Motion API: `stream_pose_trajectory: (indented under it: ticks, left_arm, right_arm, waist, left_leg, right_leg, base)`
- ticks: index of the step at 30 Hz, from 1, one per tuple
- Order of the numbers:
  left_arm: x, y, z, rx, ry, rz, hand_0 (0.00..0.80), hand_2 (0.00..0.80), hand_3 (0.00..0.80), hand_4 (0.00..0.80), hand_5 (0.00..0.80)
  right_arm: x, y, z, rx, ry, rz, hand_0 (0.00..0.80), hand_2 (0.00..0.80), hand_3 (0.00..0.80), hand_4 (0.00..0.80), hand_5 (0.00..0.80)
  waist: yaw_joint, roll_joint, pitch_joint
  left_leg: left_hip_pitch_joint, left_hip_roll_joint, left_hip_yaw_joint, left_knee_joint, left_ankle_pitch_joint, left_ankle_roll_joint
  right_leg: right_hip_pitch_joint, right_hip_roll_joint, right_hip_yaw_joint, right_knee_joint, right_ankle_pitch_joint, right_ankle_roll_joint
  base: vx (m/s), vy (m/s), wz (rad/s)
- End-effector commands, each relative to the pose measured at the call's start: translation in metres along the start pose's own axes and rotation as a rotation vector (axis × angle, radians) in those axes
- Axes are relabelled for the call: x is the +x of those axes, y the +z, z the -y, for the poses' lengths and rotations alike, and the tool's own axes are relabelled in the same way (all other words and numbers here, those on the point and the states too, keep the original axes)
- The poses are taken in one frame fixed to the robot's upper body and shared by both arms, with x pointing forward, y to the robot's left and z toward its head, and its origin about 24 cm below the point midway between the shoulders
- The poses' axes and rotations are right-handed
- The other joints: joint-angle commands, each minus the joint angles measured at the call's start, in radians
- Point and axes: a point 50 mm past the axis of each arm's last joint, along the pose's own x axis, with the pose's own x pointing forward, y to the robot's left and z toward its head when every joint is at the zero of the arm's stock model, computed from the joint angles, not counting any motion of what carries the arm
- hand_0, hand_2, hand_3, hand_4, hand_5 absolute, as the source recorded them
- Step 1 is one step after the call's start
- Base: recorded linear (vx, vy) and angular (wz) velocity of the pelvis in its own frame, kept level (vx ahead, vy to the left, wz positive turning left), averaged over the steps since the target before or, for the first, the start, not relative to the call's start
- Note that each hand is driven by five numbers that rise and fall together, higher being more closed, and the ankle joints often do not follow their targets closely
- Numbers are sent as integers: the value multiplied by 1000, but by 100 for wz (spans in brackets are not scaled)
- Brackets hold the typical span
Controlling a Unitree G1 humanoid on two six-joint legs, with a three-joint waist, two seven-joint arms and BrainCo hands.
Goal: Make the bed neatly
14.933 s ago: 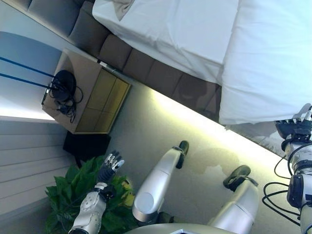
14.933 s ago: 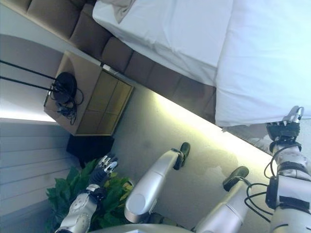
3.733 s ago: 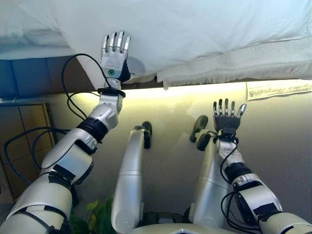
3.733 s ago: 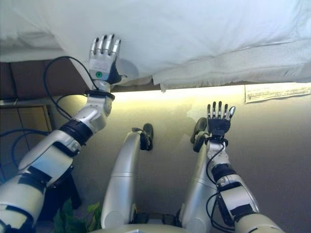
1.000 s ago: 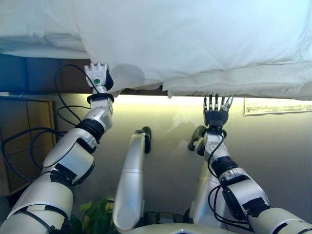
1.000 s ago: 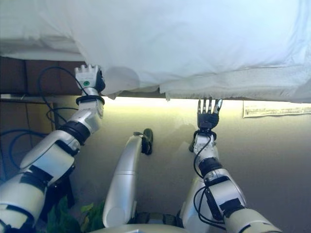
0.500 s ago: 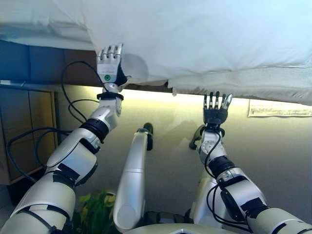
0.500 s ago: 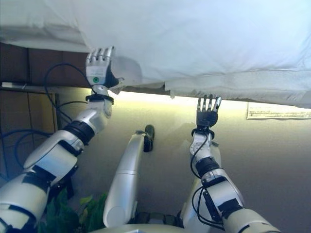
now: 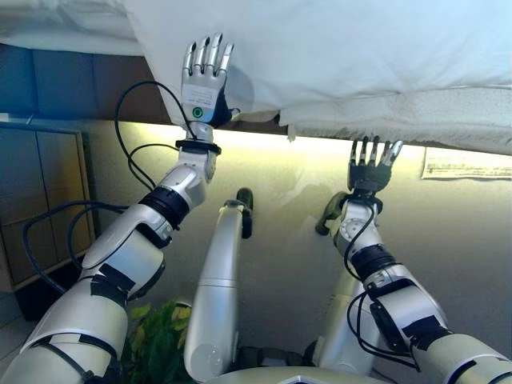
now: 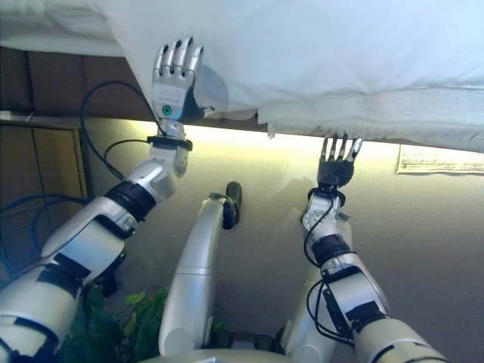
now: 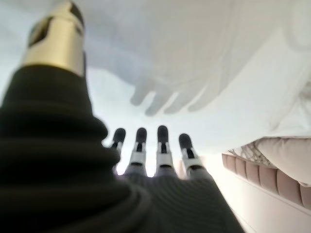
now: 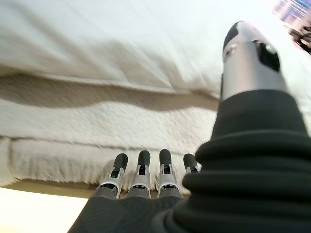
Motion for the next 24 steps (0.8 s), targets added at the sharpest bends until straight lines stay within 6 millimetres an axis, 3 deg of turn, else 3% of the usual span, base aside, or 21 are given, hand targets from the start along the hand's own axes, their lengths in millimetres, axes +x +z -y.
stream_pose_trajectory:
  ticks: [1,8,21,22,23,24]
  left_arm:
    - [23,-5,-23,22,90,-33,0,0,0,0,0]
    - [33,-4,-32,42,85,-7,0,0,0,0,0]
    - [42,-18,-40,69,24,-64,0,0,0,0,0]
    - [43,-19,-40,74,7,-69,467,467,467,467,467]
    - [42,-21,-39,78,-5,-72,800,800,800,800,800]
    - [42,-21,-38,80,-14,-72,800,800,800,800,800]
  right_arm:
    - [6,10,-14,18,61,36,0,0,0,0,0]
    - [13,21,-16,11,43,61,0,0,0,0,0]
    - [22,36,-21,-17,67,33,0,0,0,0,0]
    - [22,36,-20,-15,67,33,0,0,0,0,0]
    - [22,36,-19,-13,65,34,0,0,0,0,0]
    - [21,37,-18,-11,64,36,0,0,0,0,0]
  waist:
    - [4,75,-6]
    - [-5,73,-6]
    - [-28,68,-6]
    - [-29,66,-6]
    - [-30,65,-6]
    - [-32,63,-6]
  left_leg:
    - [-34,-20,35,-72,137,-31]
    - [-95,16,44,-38,140,-43]
    - [-197,84,53,90,115,-40]
    - [-200,87,53,97,113,-39]
    - [-203,90,53,104,110,-39]
    - [-202,95,55,109,107,-38]
  right_leg:
    - [18,28,63,-2,179,148]
    - [-34,45,77,-4,205,156]
    - [-132,56,86,67,201,133]
    - [-135,56,87,71,201,132]
    - [-138,55,88,76,199,130]
    - [-139,54,88,81,197,130]
  base:
    - [28,40,-2]
    - [46,15,-4]
    - [12,2,-3]
    - [0,0,0]
    - [0,0,0]
    - [9,-20,3]
